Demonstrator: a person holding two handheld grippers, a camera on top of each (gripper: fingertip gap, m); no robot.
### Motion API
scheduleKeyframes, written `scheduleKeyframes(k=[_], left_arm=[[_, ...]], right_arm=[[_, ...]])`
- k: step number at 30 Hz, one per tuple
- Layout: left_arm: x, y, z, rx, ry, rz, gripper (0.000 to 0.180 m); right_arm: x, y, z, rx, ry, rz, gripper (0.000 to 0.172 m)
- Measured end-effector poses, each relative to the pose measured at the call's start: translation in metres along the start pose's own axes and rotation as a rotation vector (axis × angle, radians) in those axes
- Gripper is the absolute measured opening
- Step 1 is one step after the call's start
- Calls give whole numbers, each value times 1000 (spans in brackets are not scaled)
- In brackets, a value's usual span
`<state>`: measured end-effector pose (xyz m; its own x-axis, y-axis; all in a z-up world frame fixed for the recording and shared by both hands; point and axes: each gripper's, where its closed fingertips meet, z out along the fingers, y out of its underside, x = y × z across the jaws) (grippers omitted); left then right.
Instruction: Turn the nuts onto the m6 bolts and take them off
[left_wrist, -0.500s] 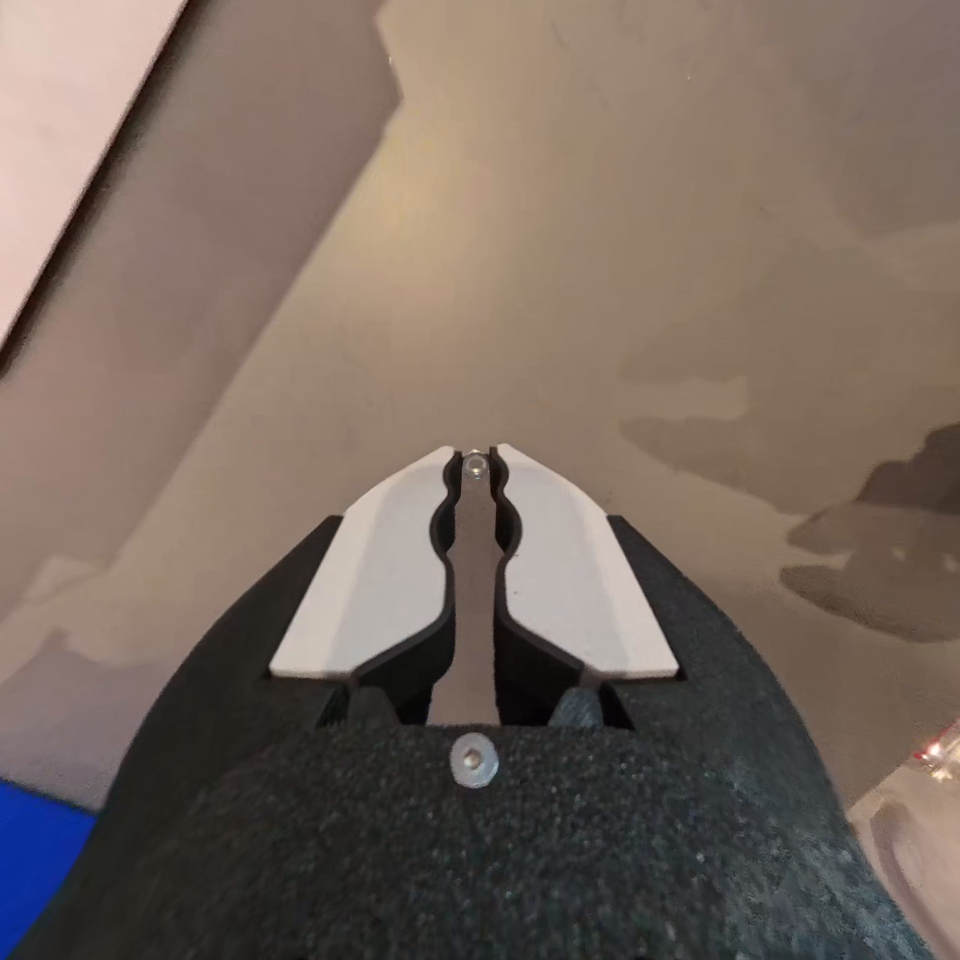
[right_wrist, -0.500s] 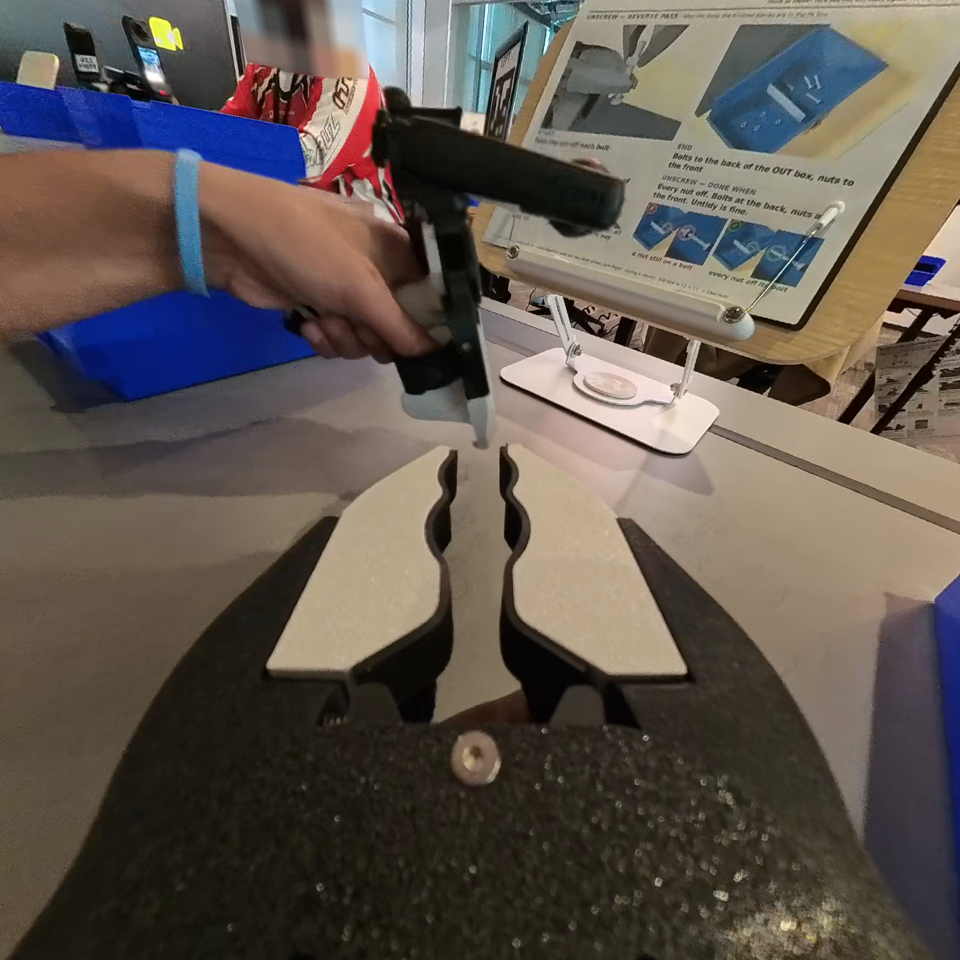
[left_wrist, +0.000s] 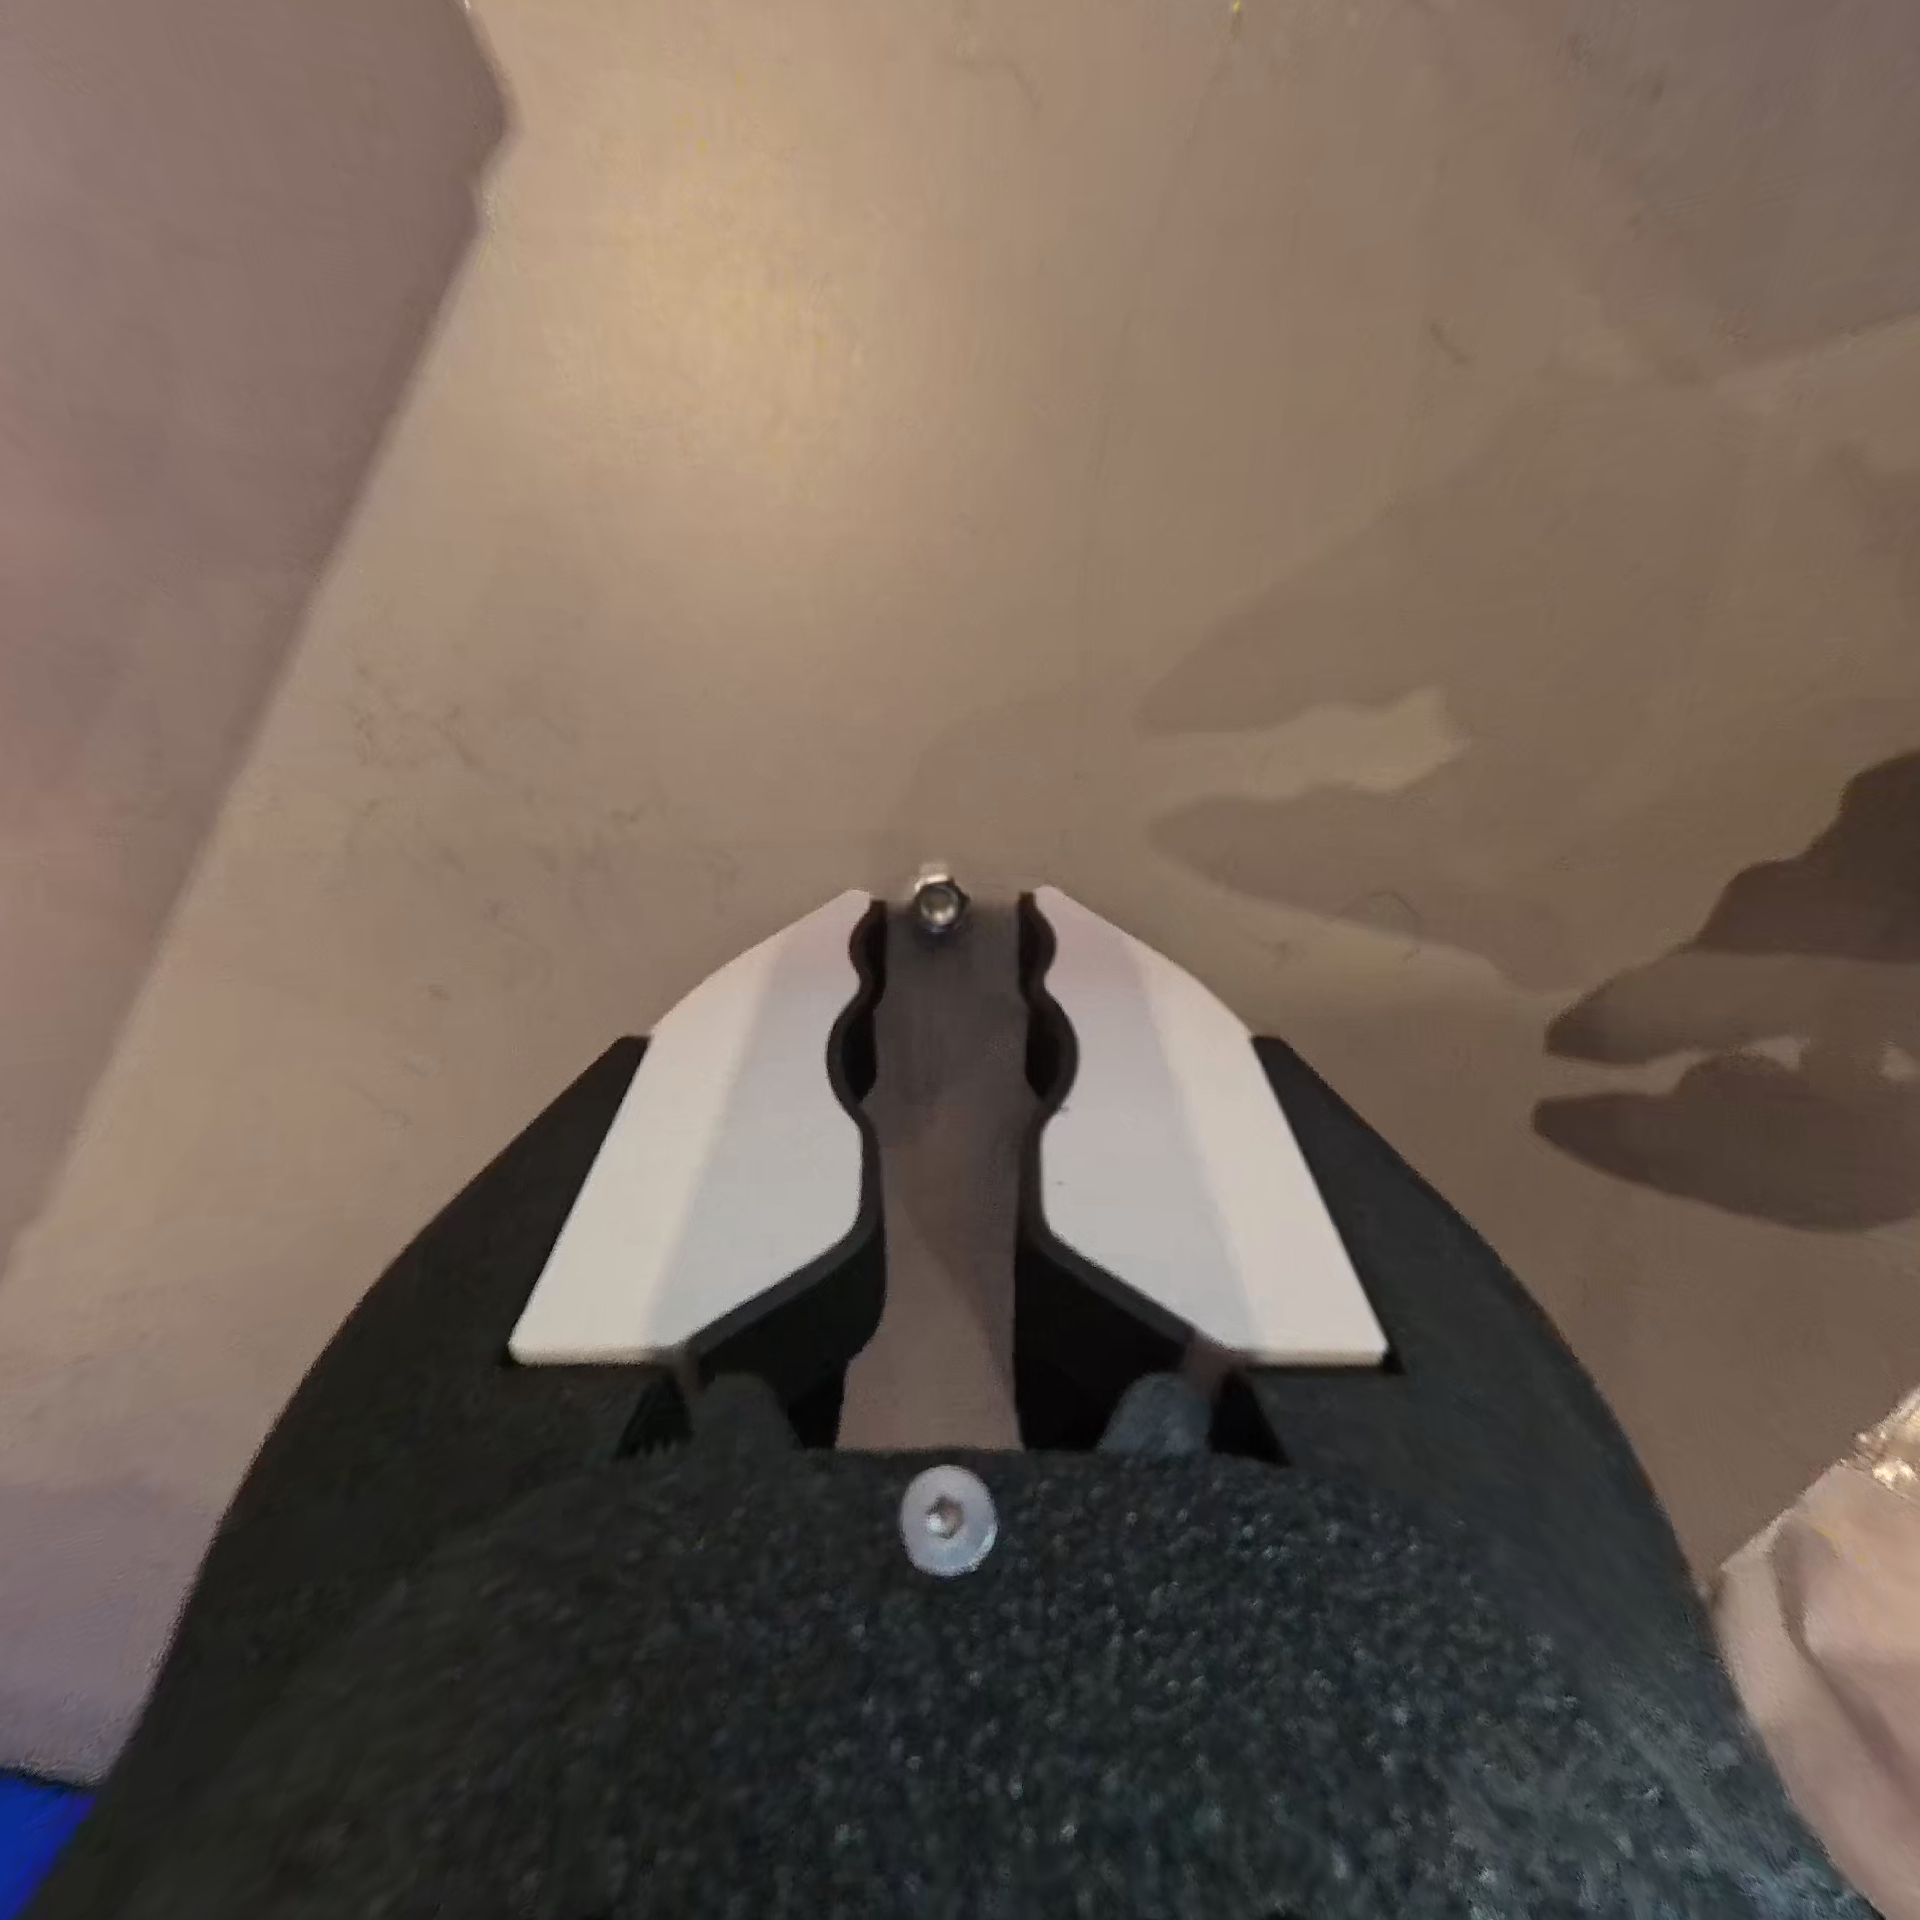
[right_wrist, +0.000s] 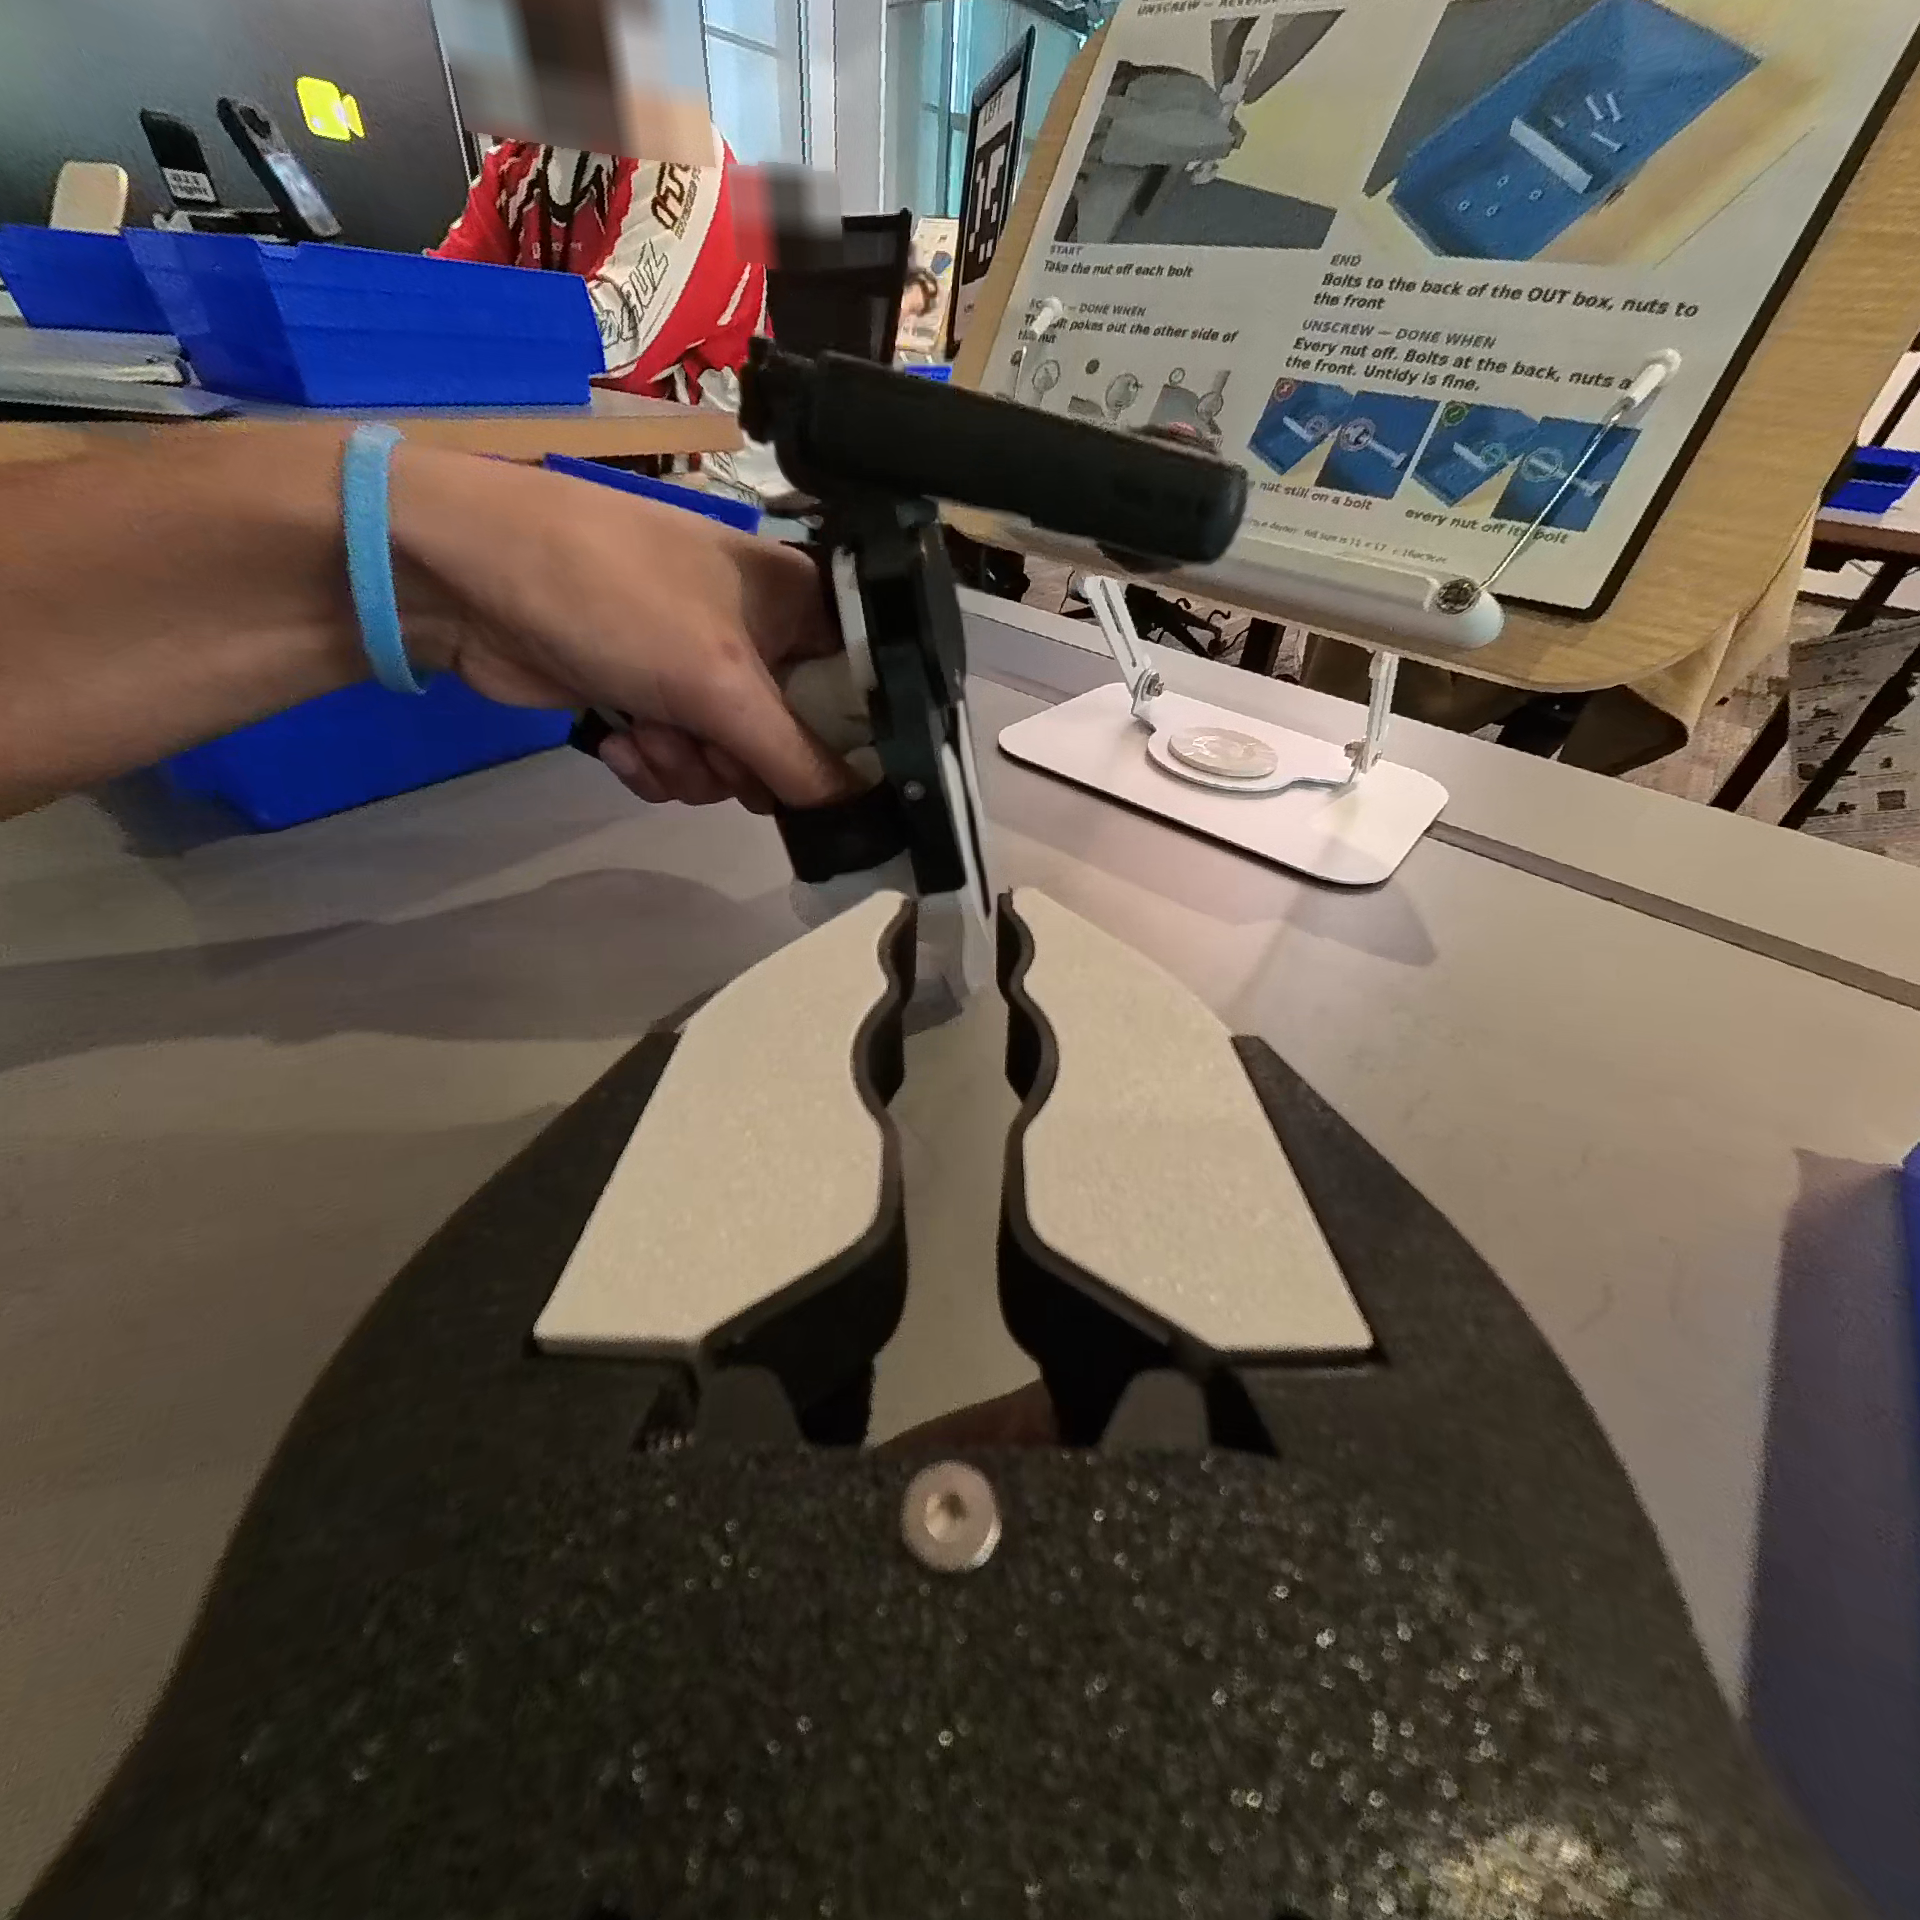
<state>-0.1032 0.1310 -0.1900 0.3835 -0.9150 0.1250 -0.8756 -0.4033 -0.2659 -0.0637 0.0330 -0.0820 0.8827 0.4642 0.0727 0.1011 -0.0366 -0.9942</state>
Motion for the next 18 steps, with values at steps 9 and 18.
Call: scheduleKeyframes(k=[9,18], left_arm=[[-29,84,-198,471,-289,-105,41],[-99,285,-202,557,-381,-647,48]], right_arm=[[-4,4,-3,-16,-1,-20,14],[-12,11,2,-49,-4,-92,14]])
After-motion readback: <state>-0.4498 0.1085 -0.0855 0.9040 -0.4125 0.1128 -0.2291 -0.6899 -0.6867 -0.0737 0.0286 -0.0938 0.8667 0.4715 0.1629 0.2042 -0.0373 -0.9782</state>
